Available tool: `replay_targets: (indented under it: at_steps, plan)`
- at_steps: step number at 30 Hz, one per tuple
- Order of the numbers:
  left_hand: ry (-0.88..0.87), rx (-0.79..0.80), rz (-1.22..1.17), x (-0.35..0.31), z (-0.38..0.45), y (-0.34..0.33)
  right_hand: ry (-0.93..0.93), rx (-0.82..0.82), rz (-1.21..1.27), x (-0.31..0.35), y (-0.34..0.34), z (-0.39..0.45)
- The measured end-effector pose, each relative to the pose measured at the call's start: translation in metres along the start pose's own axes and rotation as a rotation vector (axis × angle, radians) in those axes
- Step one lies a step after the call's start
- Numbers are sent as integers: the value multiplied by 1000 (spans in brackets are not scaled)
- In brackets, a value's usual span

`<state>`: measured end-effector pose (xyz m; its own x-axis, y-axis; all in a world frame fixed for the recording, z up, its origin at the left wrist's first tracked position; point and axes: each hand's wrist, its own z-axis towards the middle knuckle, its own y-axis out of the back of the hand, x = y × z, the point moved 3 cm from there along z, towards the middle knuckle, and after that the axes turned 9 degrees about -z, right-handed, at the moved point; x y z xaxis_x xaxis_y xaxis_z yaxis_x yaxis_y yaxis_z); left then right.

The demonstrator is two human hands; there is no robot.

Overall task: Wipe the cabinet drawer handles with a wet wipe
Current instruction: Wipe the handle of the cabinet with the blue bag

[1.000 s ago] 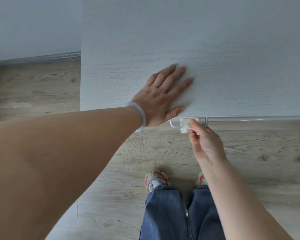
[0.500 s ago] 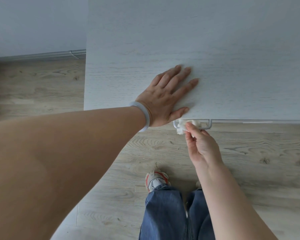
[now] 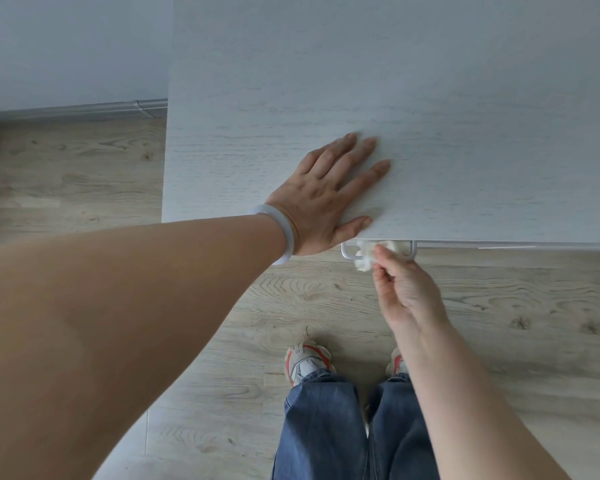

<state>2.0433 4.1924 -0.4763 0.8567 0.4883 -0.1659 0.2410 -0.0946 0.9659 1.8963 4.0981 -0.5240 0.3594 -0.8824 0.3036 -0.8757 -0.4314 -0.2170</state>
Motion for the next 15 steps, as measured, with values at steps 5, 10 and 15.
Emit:
replay_targets:
  at_steps: [5,10,15]
  plan:
    - [-1,-5,0,0,1,1,-12,37,-185,-5,-23,-3]
    - [-3,-12,-1,0,1,1,-24,-85,-83,24,20,2]
    - [-6,-22,6,1,1,0,94,-159,-176,37,30,-3]
